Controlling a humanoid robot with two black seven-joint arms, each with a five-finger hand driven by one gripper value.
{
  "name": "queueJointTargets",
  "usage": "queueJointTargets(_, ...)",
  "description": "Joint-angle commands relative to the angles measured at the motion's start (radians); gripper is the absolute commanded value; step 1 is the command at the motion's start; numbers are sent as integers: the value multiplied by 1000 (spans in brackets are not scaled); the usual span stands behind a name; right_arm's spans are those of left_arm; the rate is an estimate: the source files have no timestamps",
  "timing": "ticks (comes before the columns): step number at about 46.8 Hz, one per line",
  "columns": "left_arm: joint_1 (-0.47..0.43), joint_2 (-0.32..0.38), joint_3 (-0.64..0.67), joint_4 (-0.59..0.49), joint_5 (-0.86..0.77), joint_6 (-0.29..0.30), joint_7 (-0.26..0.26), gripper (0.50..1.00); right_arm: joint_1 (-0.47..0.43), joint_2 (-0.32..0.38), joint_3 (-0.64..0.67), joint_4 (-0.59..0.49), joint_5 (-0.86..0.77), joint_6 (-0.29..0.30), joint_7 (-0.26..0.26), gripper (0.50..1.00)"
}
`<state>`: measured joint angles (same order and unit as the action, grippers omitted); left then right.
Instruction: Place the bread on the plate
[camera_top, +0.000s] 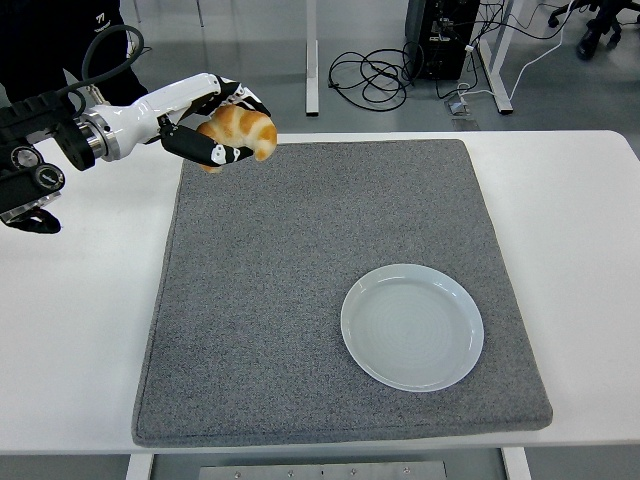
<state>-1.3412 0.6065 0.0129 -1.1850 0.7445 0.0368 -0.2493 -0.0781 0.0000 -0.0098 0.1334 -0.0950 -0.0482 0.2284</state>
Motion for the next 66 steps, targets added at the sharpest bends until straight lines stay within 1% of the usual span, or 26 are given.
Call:
queueJointTargets(1, -18, -36, 1, -1, 7, 0, 22, 500, -2, 0, -1, 0, 0, 1, 0, 1000)
queueJointTargets(13, -47, -169, 6, 1, 32, 2, 71, 500, -3, 0, 1, 0, 0, -1, 0, 1000)
queueJointTargets(22, -47, -260, 6, -1, 140, 6, 97, 500, -3, 0, 1, 0, 0, -1, 0, 1000)
queueJointTargets(28, -47, -315, 6, 1, 190, 9, 97, 500, -3, 0, 1, -1, 0, 1, 0, 1000)
queueJointTargets(36, -47, -386, 7, 4, 193, 12, 104, 500, -2, 0, 2, -1, 0, 1, 0, 1000)
queueJointTargets(41, -47, -424, 54, 5, 216, 17, 105, 500, -2, 0, 2, -1, 0, -1, 0, 1000)
queueJointTargets(43, -46, -439, 70, 7, 229, 28, 105, 500, -2, 0, 2, -1, 0, -1, 0, 1000)
queueJointTargets(46, -39, -464, 84, 16, 249, 41, 105, 500, -2, 0, 2, -1, 0, -1, 0, 1000)
queueJointTargets(49, -35, -490, 91, 25, 263, 43, 105, 500, -2, 0, 2, -1, 0, -1, 0, 1000)
queueJointTargets(61, -22, -550, 91, 56, 273, 66, 102, 500, -3, 0, 2, -3, 0, -1, 0, 1000)
queueJointTargets(66, 8, -565, 91, 71, 283, 75, 97, 500, -3, 0, 2, -3, 0, -1, 0, 1000)
